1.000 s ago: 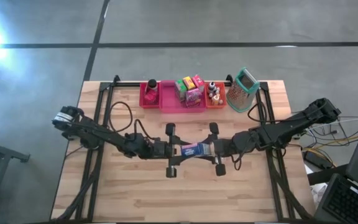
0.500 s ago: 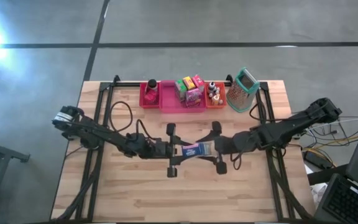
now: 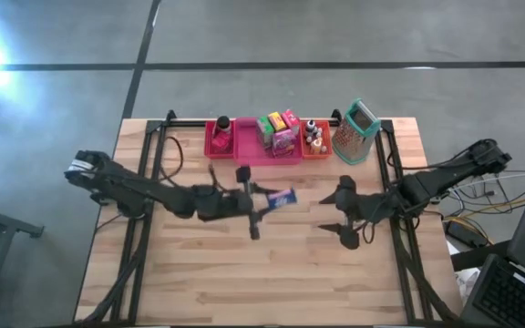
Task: Pick & Place Kitchen Items
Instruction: Put the blue cereal box into the pink bin
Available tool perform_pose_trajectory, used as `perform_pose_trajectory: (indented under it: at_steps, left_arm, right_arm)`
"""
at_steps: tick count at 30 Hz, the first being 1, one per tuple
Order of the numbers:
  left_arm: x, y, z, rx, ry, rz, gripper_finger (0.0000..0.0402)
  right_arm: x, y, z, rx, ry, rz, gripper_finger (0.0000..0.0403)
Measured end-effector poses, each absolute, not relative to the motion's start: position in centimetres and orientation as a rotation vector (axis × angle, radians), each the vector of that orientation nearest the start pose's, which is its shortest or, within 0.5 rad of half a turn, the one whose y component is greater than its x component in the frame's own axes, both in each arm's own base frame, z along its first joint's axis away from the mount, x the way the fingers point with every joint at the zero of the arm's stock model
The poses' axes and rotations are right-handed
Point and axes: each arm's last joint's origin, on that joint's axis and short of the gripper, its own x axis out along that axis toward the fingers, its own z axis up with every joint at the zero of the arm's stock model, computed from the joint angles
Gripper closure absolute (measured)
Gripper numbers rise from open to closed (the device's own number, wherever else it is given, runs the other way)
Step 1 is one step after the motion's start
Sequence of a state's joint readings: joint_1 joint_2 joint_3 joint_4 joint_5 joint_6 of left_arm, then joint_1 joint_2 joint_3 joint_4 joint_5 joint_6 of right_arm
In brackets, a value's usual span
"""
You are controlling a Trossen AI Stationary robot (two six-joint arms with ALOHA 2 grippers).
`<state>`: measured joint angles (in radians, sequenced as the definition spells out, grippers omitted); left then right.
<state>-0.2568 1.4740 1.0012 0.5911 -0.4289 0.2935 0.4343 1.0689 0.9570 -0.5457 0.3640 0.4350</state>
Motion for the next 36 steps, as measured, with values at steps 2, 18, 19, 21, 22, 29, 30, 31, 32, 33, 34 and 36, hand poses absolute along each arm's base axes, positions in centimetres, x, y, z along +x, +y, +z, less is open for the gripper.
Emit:
perform_pose_trajectory:
  at_steps: [2, 18, 19, 21, 22, 29, 30, 31, 32, 33, 34, 36]
  left_arm:
    - [32.5, -5.8, 31.7, 0.251, -0.023, 0.220, 0.0257]
    - [31.5, 6.2, 27.6, 0.231, 0.097, 0.301, 0.0257]
    - [31.2, 6.8, 27.3, 0.231, 0.069, 0.302, 0.0257]
    - [30.5, 8.0, 26.4, 0.229, 0.030, 0.316, 0.0257]
    - [30.1, 8.6, 25.9, 0.224, 0.025, 0.334, 0.0257]
    - [27.9, 11.8, 23.5, 0.191, 0.059, 0.359, 0.0257]
    - [27.7, 12.2, 23.3, 0.189, 0.067, 0.369, 0.0257]
    - [27.6, 12.6, 23.2, 0.188, 0.066, 0.381, 0.0257]
    - [27.6, 12.9, 22.9, 0.180, 0.065, 0.391, 0.0257]
    - [27.6, 13.1, 22.6, 0.175, 0.064, 0.396, 0.0257]
    - [27.7, 13.3, 22.4, 0.173, 0.058, 0.397, 0.0257]
    - [27.9, 13.5, 21.5, 0.169, 0.086, 0.393, 0.0257]
  right_arm:
    - [19.6, 7.9, 29.9, 0.179, 0.623, -0.091, 0.0070]
    - [14.1, 4.7, 25.1, 0.233, 0.513, -0.311, 0.0121]
    - [13.8, 4.6, 25.0, 0.231, 0.503, -0.324, 0.0122]
    - [13.5, 4.3, 24.9, 0.236, 0.474, -0.344, 0.0125]
    - [13.4, 4.2, 24.8, 0.244, 0.457, -0.346, 0.0126]
    - [13.2, 3.9, 25.1, 0.212, 0.367, -0.390, 0.0124]
    - [13.3, 3.8, 25.2, 0.195, 0.353, -0.413, 0.0121]
    - [13.4, 3.7, 25.3, 0.187, 0.334, -0.439, 0.0118]
    - [13.5, 3.7, 25.3, 0.180, 0.322, -0.460, 0.0115]
    - [13.5, 3.6, 25.4, 0.173, 0.314, -0.476, 0.0112]
    - [13.6, 3.6, 25.4, 0.171, 0.306, -0.485, 0.0109]
    - [13.7, 3.5, 25.5, 0.173, 0.296, -0.489, 0.0103]
